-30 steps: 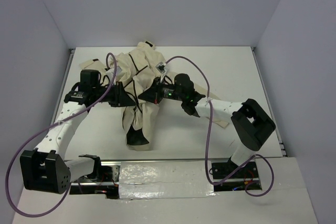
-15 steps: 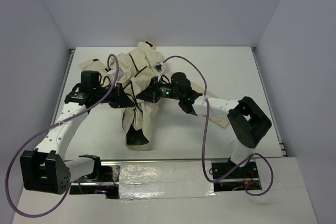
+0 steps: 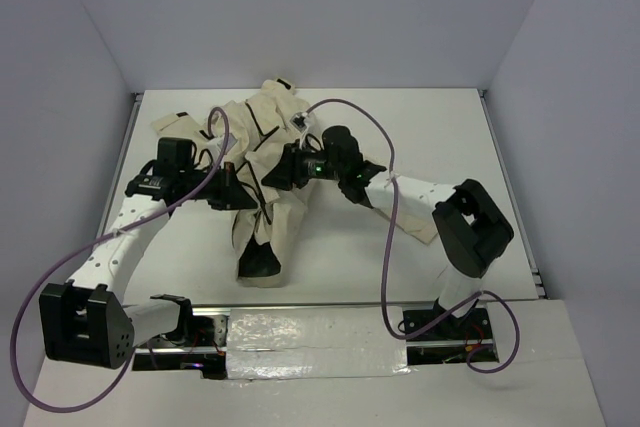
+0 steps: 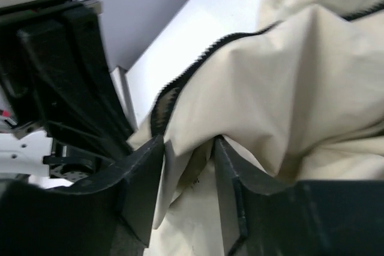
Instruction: Zip up the jacket
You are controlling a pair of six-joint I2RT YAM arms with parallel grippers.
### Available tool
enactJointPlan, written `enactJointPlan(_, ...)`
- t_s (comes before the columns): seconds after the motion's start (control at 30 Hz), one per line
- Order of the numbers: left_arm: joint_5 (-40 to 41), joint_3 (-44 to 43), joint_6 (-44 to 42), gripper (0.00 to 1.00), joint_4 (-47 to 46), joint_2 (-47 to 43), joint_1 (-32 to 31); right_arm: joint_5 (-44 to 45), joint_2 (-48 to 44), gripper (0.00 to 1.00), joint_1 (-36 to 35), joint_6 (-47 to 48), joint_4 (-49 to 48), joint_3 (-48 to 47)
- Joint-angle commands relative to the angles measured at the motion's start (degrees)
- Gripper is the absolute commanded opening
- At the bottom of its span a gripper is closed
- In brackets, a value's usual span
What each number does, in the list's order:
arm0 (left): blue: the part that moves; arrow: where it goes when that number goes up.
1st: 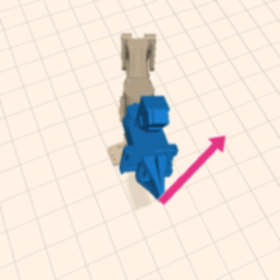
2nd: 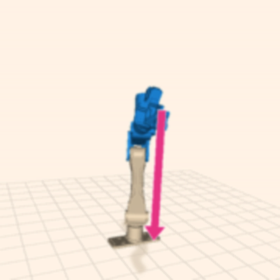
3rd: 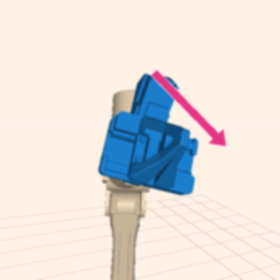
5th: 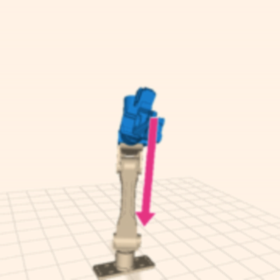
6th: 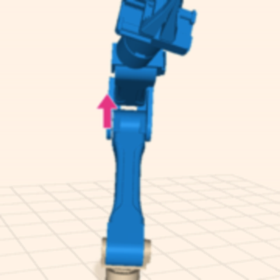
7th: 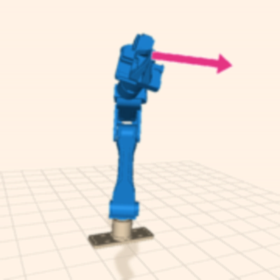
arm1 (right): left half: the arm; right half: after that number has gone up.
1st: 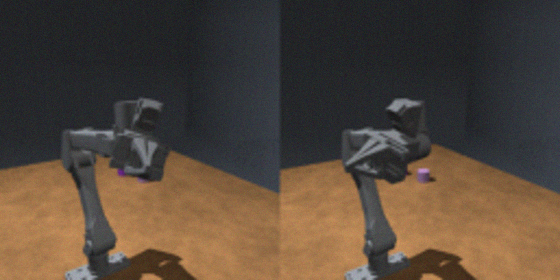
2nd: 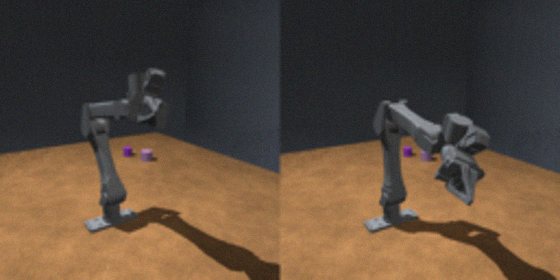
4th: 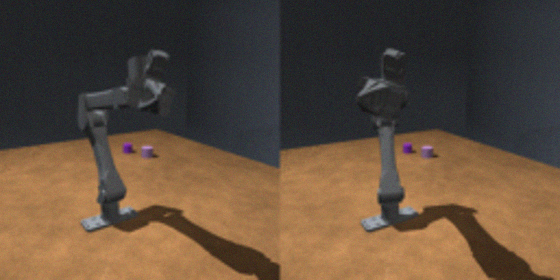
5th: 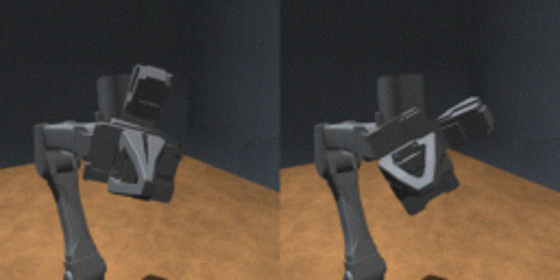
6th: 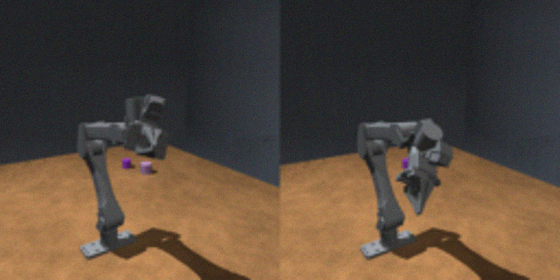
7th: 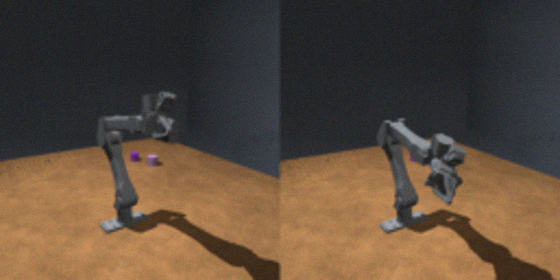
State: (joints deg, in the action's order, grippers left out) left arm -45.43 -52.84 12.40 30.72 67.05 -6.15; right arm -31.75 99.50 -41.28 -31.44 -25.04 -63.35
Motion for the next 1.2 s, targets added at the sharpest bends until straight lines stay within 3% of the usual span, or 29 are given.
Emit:
enactJointPlan(0.0, -0.4, 1.8, 4.6, 0.0, -0.7, 0.3, -0.3, 0.6, -2.1, 0.49, 1.7, 4.7, 7.4, -3.3)
enactJointPlan(0.13, -0.6, 3.0, 6.8, 0.0, -2.0, 0.8, -0.3, 6.8, -5.6, 0.57, 1.6, 7.5, 14.2, -3.7)
enactJointPlan(0.2, -1.3, 3.0, 7.5, 0.0, -2.6, 1.2, -0.3, 12.6, -10.1, 0.67, 0.5, 10.4, 17.7, -3.4)
enactJointPlan(0.3, -2.3, 3.0, 8.2, 0.0, -3.0, 1.4, -0.3, 22.5, -16.8, 0.66, -2.7, 12.5, 21.9, -0.5)
enactJointPlan(0.4, -3.2, 3.6, 8.9, 0.0, -3.8, 1.2, -0.4, 20.7, -21.4, 0.57, -6.3, 11.6, 20.5, 3.1)
enactJointPlan(0.5, -4.0, 4.9, 9.7, 0.0, -5.6, 1.3, -0.6, 14.8, -21.9, 0.16, -8.5, 9.1, 17.8, 8.1)
enactJointPlan(0.6, -4.8, 5.6, 9.7, 0.0, -5.9, 1.5, -1.4, 12.5, -20.8, 0.0, -9.8, 7.5, 16.2, 10.3)
enactJointPlan(0.8, -6.9, 6.2, 7.4, 0.0, -4.4, 1.9, -2.0, 9.1, -18.6, 0.0, -10.0, 4.2, 9.2, 15.7)
enactJointPlan(1.17, -8.0, 4.7, 8.3, 0.0, -4.2, 3.2, -2.0, 14.1, -15.0, 0.0, -12.4, 0.2, -0.8, 21.2)
